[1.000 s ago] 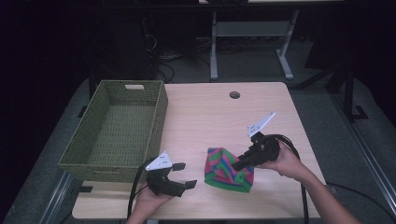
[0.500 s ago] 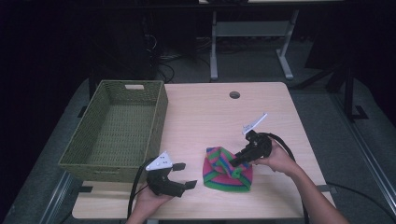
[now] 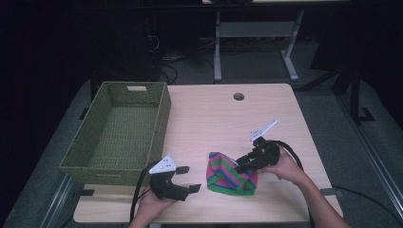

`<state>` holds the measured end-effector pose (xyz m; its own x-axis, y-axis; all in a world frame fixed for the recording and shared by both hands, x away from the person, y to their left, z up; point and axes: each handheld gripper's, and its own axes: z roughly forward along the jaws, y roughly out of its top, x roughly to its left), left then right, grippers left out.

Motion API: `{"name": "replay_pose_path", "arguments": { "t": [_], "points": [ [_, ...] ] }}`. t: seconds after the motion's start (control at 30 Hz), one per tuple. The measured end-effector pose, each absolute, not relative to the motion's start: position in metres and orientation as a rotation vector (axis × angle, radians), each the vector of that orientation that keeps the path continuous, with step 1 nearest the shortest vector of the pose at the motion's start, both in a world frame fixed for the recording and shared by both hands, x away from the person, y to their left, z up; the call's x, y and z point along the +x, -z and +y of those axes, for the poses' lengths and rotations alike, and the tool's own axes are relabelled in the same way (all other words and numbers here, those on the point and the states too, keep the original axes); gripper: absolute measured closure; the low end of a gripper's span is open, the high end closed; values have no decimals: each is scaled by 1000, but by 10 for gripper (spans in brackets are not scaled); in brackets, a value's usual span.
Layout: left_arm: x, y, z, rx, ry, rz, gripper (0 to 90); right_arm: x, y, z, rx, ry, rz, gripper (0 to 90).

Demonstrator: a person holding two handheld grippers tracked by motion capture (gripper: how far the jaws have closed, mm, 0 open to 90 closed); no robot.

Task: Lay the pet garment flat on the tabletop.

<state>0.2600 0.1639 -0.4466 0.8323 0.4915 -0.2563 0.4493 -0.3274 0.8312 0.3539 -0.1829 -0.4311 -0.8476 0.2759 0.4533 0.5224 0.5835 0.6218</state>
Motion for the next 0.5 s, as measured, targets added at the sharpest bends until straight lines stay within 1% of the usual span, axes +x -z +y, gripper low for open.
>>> {"name": "replay_pose_path", "arguments": {
  "t": [0.13,0.23,0.3,0.5],
  "points": [
    [260,446,164,1965,-52,698,175,345,420,-187,-639,1172,-2528,509],
    [259,446,164,1963,-52,698,176,331,408,-189,-592,1217,-2555,526],
    [259,446,164,1962,-51,699,175,329,407,-189,-581,1222,-2562,529],
    [259,447,162,1968,-47,699,176,306,406,-180,-512,1174,-2643,561]
  ]
}}
